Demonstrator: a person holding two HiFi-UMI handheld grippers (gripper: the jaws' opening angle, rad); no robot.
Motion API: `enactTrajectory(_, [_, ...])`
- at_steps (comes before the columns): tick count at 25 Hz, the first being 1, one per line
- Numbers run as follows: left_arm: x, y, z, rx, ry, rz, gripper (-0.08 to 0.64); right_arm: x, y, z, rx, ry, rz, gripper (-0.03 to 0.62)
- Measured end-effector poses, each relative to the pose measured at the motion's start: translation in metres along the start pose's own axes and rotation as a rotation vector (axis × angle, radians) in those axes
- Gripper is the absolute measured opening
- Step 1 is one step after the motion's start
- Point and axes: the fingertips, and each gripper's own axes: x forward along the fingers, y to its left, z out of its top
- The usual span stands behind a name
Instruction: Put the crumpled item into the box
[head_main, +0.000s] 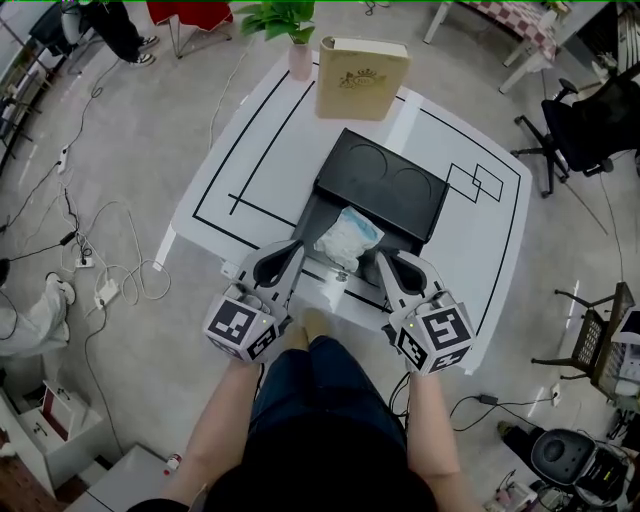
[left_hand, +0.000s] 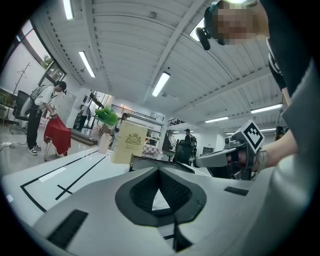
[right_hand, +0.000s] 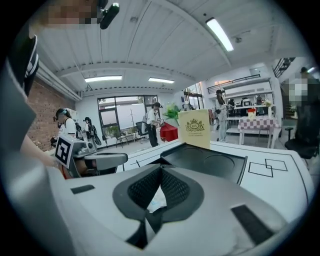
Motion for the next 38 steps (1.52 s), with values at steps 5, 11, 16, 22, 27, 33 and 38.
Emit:
enactTrajectory(5, [0.004, -0.004, 0.010, 0.014, -0.005, -0.005, 0.000, -0.008, -0.001, 0.008, -0.015, -0.021, -0.008, 0.005])
enactTrajectory(11, [0.008, -0.008, 0.025, 0.035, -0.020, -0.008, 0.000, -0.018, -0.005, 0.020, -0.020, -0.051, -0.025, 0.005])
enactTrajectory(16, [0.011, -0.011, 0.033, 0.040, -0.033, -0.012, 0.000, -0.024, -0.009, 0.029, -0.019, -0.078, -0.032, 0.005])
enactTrajectory(22, [0.013, -0.013, 0.045, 0.053, -0.043, -0.014, 0.000, -0.030, -0.009, 0.038, -0.017, -0.104, -0.034, 0.005])
enactTrajectory(27, [0.013, -0.013, 0.054, 0.061, -0.055, -0.017, 0.000, -0.034, -0.009, 0.048, -0.021, -0.126, -0.041, 0.005])
enactTrajectory(33, [0.013, -0.013, 0.066, 0.073, -0.071, -0.014, 0.000, -0.038, -0.010, 0.059, -0.035, -0.150, -0.048, 0.005])
enactTrajectory(38, [0.016, -0.014, 0.075, 0.084, -0.088, -0.024, 0.000, -0.042, -0.012, 0.068, -0.034, -0.170, -0.057, 0.005])
